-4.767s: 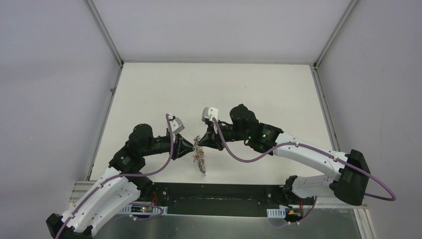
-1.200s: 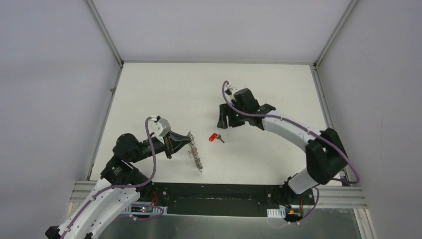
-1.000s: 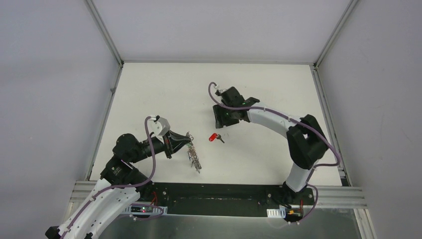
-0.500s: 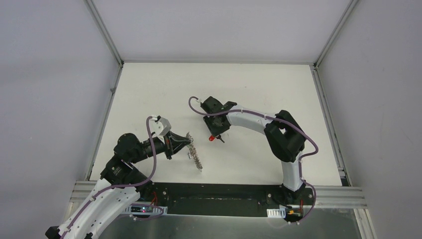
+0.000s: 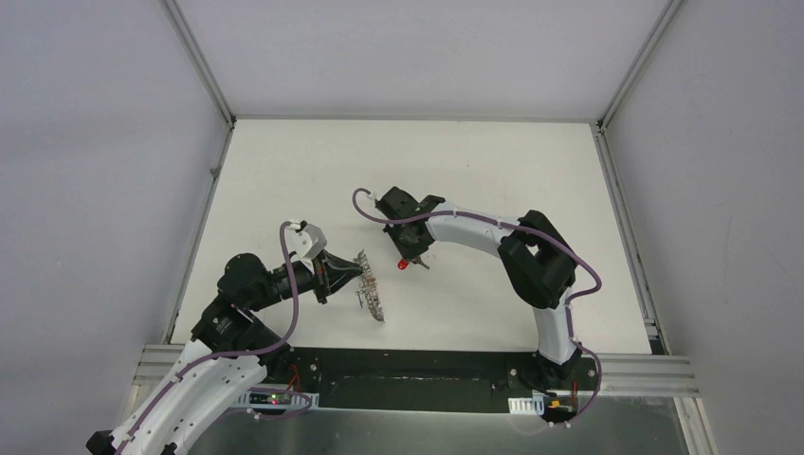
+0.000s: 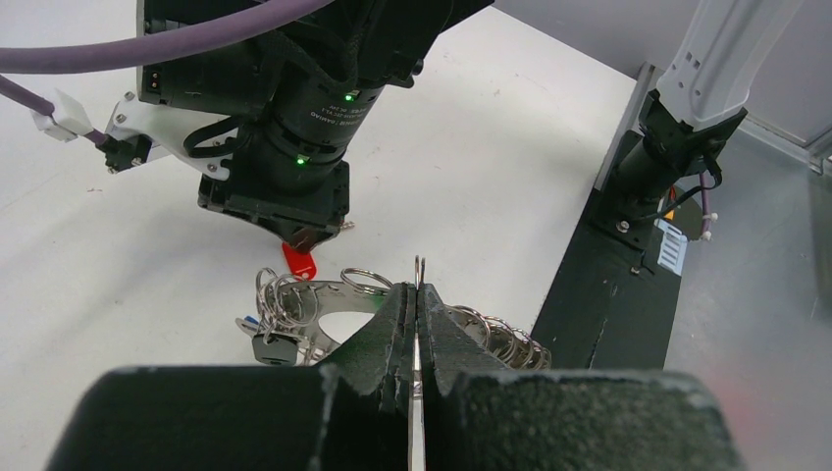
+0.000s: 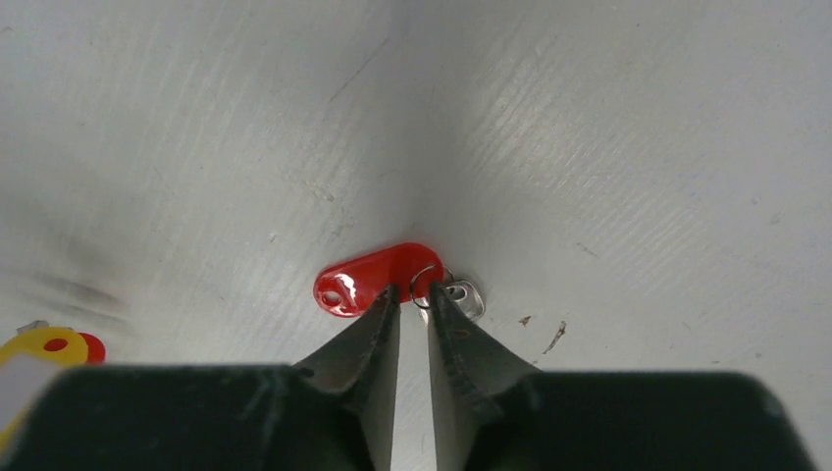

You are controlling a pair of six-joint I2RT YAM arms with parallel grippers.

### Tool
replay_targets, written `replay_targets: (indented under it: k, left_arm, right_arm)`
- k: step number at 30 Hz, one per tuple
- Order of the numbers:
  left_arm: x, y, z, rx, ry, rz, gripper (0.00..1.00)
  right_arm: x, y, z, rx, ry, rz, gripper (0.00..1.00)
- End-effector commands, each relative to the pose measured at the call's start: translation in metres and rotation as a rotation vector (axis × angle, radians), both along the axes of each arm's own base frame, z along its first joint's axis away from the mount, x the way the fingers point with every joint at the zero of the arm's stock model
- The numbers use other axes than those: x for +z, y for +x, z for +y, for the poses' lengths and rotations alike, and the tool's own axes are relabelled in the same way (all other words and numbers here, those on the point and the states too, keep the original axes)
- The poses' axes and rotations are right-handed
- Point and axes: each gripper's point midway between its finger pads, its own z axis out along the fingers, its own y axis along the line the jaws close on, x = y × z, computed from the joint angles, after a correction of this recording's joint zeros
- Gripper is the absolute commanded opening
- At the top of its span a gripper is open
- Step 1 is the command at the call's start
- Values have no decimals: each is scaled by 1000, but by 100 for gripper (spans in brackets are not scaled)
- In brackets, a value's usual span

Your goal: Put the keys on the keyring

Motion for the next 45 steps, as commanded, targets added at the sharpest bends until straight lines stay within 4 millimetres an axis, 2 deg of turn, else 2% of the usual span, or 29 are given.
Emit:
replay_targets:
  k: [1,3,5,12,18,27,28,32,42,45]
  left_arm:
    - [31,-4,-1,-14,-63,-67,0]
    - [31,-4,-1,-14,-62,-68,0]
    - [32,-4,-1,-14,-61,-71,0]
    - [31,-4,-1,-19,-37,-70,0]
    - [26,-5,-2,-27,-19,-55,0]
    - [19,-6,-2,-36,4,-35,0]
    - [19,-6,-2,-37,6,-35,0]
    - [16,-5,-3,-37,12,-26,0]
    - [13,-6,-2,-38,22,-15,0]
    - [12,-6,-2,-36,24,-12,0]
  right_arm:
    - [2,3,5,7,-3,-3,15]
    - [3,3,4,8,-8,-3,5]
    - [7,4,4,5,-7,-11,0]
    - [38,5,1,9,28,-56,0]
    - [65,-3,1,20,94,-62,0]
    - [89,-9,2,26,179,-47,0]
    - [88,-9,2,30,172,-44,2]
    - [77,-12,5,63,148,-12,24]
    - [34,-13,19,159,25,11,40]
    - [25,-13,21,167,-20,-8,41]
